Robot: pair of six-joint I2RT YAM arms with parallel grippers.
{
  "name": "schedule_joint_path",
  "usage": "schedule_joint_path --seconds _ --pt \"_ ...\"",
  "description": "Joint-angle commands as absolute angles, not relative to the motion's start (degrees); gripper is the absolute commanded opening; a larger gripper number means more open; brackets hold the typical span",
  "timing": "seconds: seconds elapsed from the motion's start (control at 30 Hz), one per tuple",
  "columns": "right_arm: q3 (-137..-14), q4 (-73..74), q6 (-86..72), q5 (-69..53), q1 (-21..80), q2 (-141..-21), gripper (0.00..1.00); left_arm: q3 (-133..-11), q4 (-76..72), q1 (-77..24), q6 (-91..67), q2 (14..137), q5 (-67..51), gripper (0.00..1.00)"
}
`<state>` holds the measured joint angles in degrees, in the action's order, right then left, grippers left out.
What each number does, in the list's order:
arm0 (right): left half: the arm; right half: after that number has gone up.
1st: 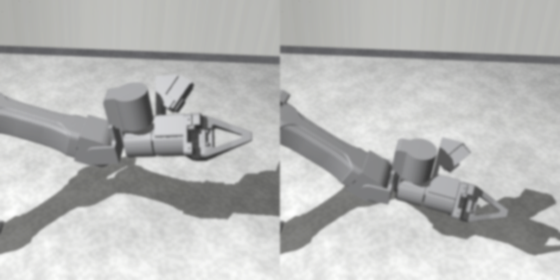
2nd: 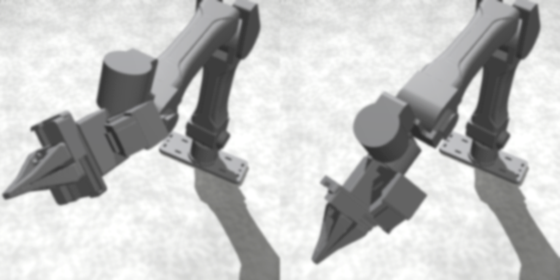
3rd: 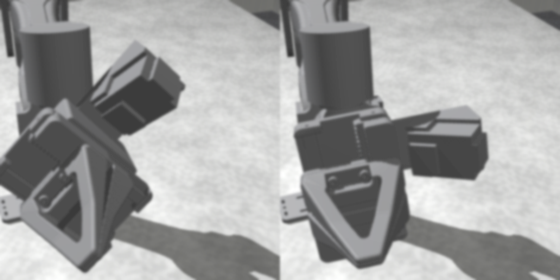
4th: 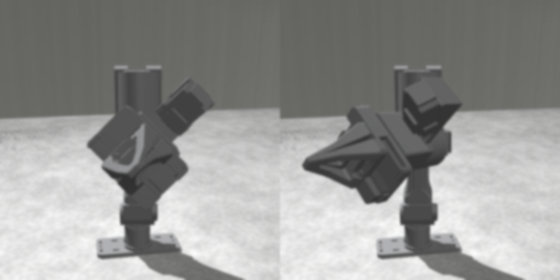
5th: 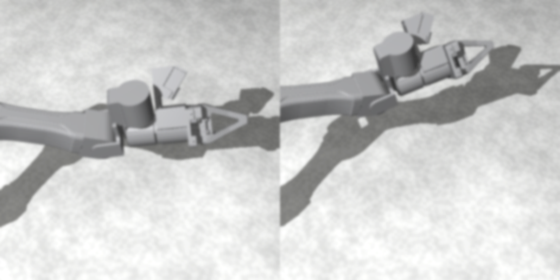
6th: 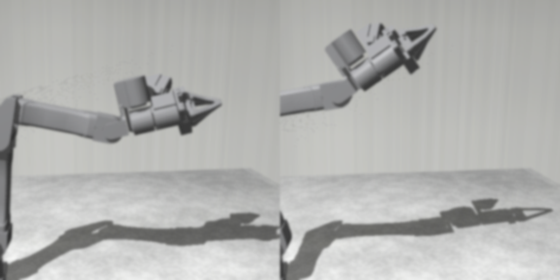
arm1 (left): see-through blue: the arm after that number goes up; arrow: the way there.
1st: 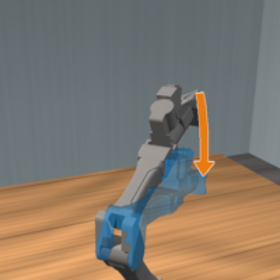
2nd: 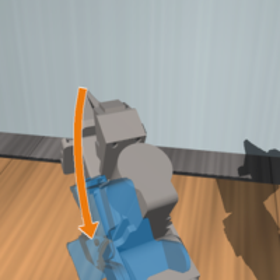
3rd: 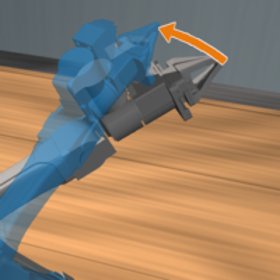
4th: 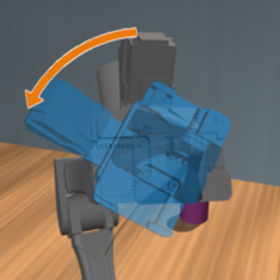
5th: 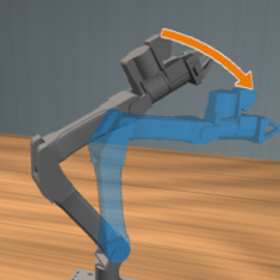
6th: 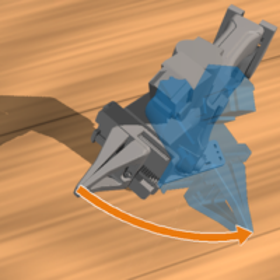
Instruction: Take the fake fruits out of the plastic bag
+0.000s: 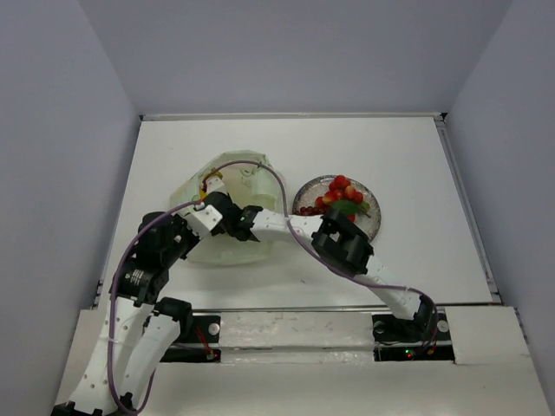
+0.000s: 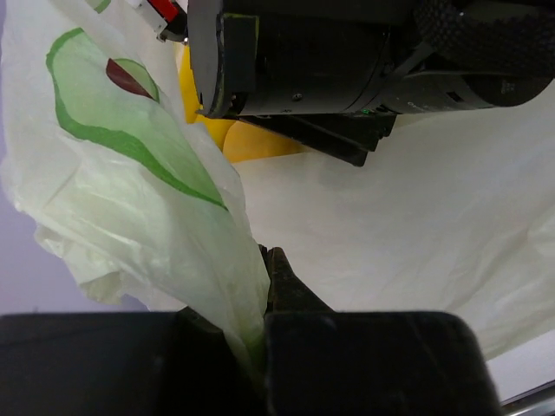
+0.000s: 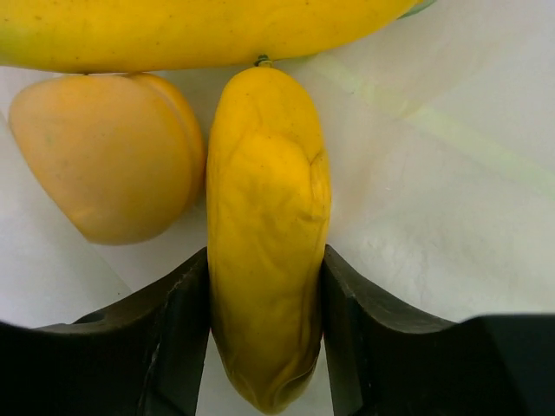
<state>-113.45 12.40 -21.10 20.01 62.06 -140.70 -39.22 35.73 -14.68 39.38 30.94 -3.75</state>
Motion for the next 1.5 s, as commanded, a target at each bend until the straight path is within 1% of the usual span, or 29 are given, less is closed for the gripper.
schedule_joint_path --seconds 0.0,0.07,0.13,0.17,0.27,0.33,0.47,0.6,0.67,0.77,0.83,0.87,0.9,0.93,0.97,1.0,1.03,1.07,1.17,1.2,1.27,1.3,1.47 --pt "-111.97 14.68 -19.96 25.39 62.58 -138.26 0.24 -39.20 33.31 -14.85 39.46 31.82 -2.90 0.02" --pt "-112.06 14.68 -19.34 25.40 62.58 -135.80 0.15 -39.37 33.05 -14.85 39.11 32.34 -2.55 0.01" --pt "-111.62 14.68 -18.99 24.88 62.58 -132.30 0.14 -39.64 32.61 -14.85 38.94 32.69 -2.03 0.02" --pt "-111.27 14.68 -18.98 24.79 62.58 -130.88 0.12 -39.73 32.43 -14.85 38.85 32.78 -1.85 0.02" --pt "-109.08 14.24 -19.51 24.35 62.58 -126.14 0.11 -39.73 32.26 -14.85 39.02 32.78 -1.67 0.02" --pt "-106.97 13.63 -19.86 23.73 62.58 -120.18 0.10 -39.38 31.99 -14.85 39.20 32.87 -1.76 0.01" --pt "-104.07 11.78 -20.57 23.20 62.58 -114.19 0.09 -39.29 31.20 -14.85 38.94 33.13 -1.58 0.01" --pt "-103.36 12.56 -19.07 19.27 62.58 -109.62 0.09 -39.90 29.01 -14.85 36.92 34.71 0.86 0.01" --pt "-103.36 15.81 -18.90 16.98 62.58 -107.59 0.08 -40.86 27.60 -14.85 34.37 36.37 4.12 0.01" --pt "-102.83 22.48 -17.67 11.96 62.05 -102.23 0.08 -43.50 26.02 -14.85 30.77 38.58 5.27 0.01" --pt "-100.03 26.00 -17.57 12.65 60.39 -98.37 0.07 -44.73 25.40 -14.85 29.71 39.02 4.57 0.01" --pt "-98.19 28.10 -18.19 13.79 59.42 -93.30 0.06 -45.61 25.14 -14.85 29.10 39.37 4.57 0.01" --pt "-95.91 28.73 -19.32 15.10 58.20 -90.38 0.07 -45.79 24.61 -14.85 28.92 39.55 4.48 0.01" --pt "-90.06 29.09 -22.21 17.81 54.44 -87.22 0.07 -46.05 24.44 -14.85 28.92 39.81 4.22 0.01" --pt "-86.78 29.27 -24.06 19.15 52.06 -80.75 0.07 -45.97 24.26 -14.85 28.92 40.34 4.22 0.01" --pt "-83.70 29.79 -26.43 20.47 49.68 -77.73 0.07 -45.88 23.82 -14.85 28.92 40.52 4.31 0.01" --pt "-77.41 30.14 -30.81 23.00 47.22 -74.74 0.07 -45.70 23.64 -14.85 28.92 40.78 4.39 0.01" --pt "-74.21 31.10 -33.11 24.85 43.46 -69.57 0.06 -45.62 23.47 -14.85 28.92 41.04 4.39 0.01" --pt "-65.68 33.74 -43.57 30.31 40.44 -64.87 0.06 -45.44 23.03 -14.77 29.09 41.05 4.04 0.01" --pt "-61.91 36.36 -48.55 31.63 40.43 -64.52 0.06 -45.53 22.94 -14.85 29.27 41.13 4.04 0.01" --pt "-58.47 40.06 -53.32 33.04 40.43 -65.47 0.05 -45.62 23.03 -14.85 29.44 41.13 4.13 0.01" --pt "-57.32 41.12 -58.14 33.74 39.82 -67.13 0.05 -45.70 23.20 -14.85 29.53 41.13 4.22 0.01" --pt "-52.48 41.31 -67.57 32.34 39.81 -72.85 0.10 -45.97 23.64 -14.85 30.50 40.52 4.57 0.01"
